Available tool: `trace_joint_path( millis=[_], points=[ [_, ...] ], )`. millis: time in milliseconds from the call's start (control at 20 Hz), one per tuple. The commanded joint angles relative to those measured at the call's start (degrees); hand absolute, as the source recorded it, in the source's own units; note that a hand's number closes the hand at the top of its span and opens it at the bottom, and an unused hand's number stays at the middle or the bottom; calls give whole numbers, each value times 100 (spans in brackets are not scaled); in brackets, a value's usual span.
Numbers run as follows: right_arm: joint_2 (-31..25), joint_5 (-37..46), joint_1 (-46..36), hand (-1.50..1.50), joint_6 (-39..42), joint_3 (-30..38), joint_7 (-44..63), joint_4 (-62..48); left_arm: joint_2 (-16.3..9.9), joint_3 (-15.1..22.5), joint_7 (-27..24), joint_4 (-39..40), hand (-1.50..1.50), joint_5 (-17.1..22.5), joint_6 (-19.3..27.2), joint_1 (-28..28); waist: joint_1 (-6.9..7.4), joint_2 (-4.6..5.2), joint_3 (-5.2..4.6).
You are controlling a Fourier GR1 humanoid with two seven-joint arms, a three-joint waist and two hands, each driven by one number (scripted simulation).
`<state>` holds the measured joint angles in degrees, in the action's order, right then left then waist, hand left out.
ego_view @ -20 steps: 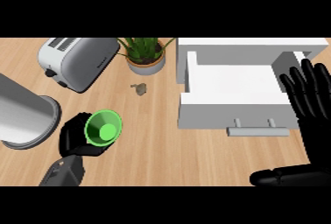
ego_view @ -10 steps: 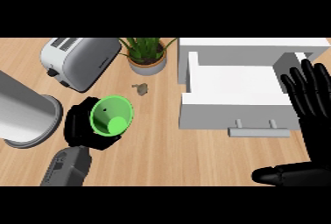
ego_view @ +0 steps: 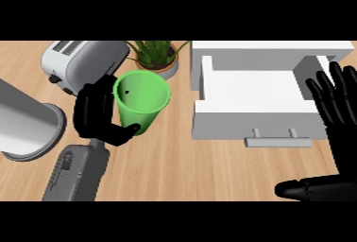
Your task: Pick up the cup, place it into the drawer and close the drawer
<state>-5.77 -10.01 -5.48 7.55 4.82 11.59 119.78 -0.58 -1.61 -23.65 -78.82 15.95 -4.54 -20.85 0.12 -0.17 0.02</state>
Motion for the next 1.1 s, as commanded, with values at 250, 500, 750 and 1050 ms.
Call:
trace_joint_path(
  millis=[250, 500, 750, 1050],
  points=[
    [-156, -148, 144, -150, 321, 207, -357, -225, -105, -56, 1295, -82, 150, -117, 861, -1738, -56, 21, 1],
    [-43, -10, 52, -150, 65, 61, -35, 64, 57, 167, 1528, 417, 150, -490, 1373, -2448, -66, 19, -1],
    [9, -86, 255, -150, 283, 148, -603, -364, 58, 507, 1489, 839, 150, -406, 1771, -2848, -77, 23, 1],
    [213, 205, 513, -150, 208, -225, -600, -160, 29, 294, 1410, 1913, 150, -383, 1640, -3579, -105, 32, 0]
  ],
)
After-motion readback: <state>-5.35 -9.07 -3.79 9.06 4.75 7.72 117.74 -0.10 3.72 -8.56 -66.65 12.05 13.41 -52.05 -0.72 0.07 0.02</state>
